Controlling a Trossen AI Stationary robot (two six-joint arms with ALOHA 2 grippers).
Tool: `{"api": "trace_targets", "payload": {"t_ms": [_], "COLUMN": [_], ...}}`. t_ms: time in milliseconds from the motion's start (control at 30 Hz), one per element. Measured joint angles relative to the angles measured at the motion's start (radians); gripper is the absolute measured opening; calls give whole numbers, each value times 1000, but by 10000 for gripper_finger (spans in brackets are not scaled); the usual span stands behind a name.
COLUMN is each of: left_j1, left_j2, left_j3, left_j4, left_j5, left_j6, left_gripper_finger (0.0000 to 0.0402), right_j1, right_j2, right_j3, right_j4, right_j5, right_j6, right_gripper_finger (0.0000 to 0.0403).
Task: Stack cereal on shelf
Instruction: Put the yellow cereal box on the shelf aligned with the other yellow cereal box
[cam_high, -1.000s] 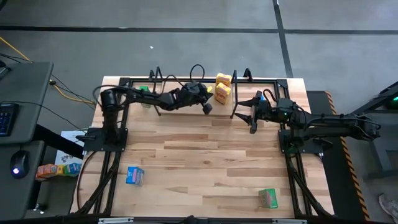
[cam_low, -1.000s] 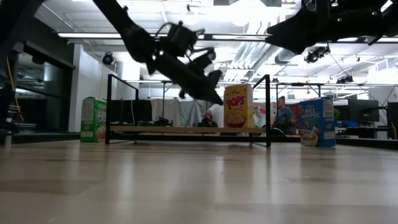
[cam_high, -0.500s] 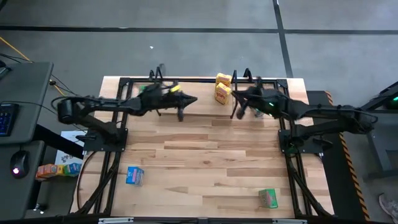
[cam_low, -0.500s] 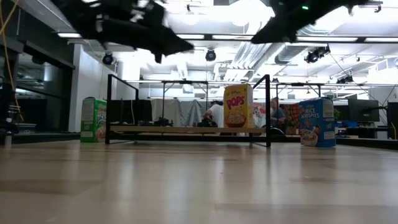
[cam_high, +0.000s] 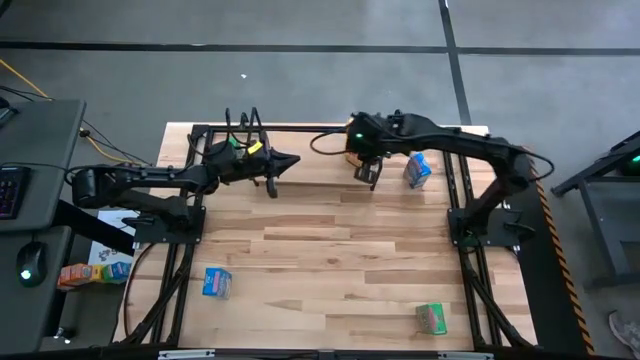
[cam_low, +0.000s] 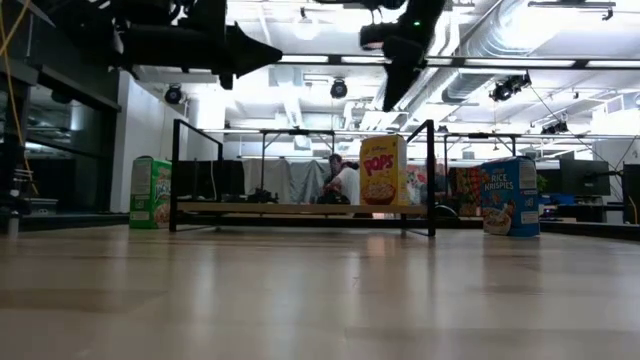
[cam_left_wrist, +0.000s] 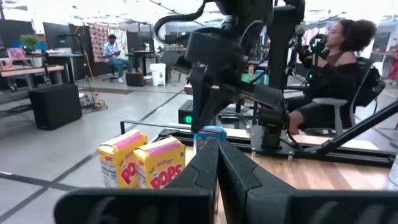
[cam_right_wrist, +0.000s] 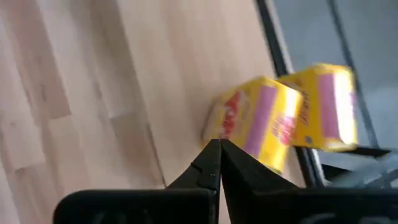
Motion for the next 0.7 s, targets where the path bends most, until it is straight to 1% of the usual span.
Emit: {"api": "trace_targets", "payload": {"t_ms": [133, 267, 600, 700], "left_j1": [0, 0, 0, 0], "left_j2": [1, 1, 1, 1], "left_j3": [0, 0, 0, 0], "left_j4": [-17, -22, -20, -20], "left_j5": [0, 0, 0, 0], "left_j6": [9, 10, 10, 10], "left_gripper_finger": [0, 0, 0, 0], "right_j1": [0, -1, -41, -53], "right_j2": [96, 151, 174, 174], "right_j3": [90, 113, 68, 68], "right_j4": [-90, -164, -109, -109], "right_j5": [-26, -23, 74, 81], "right_j6": [-14, -14, 34, 49], "right_gripper_finger": [1, 0, 0, 0]}}
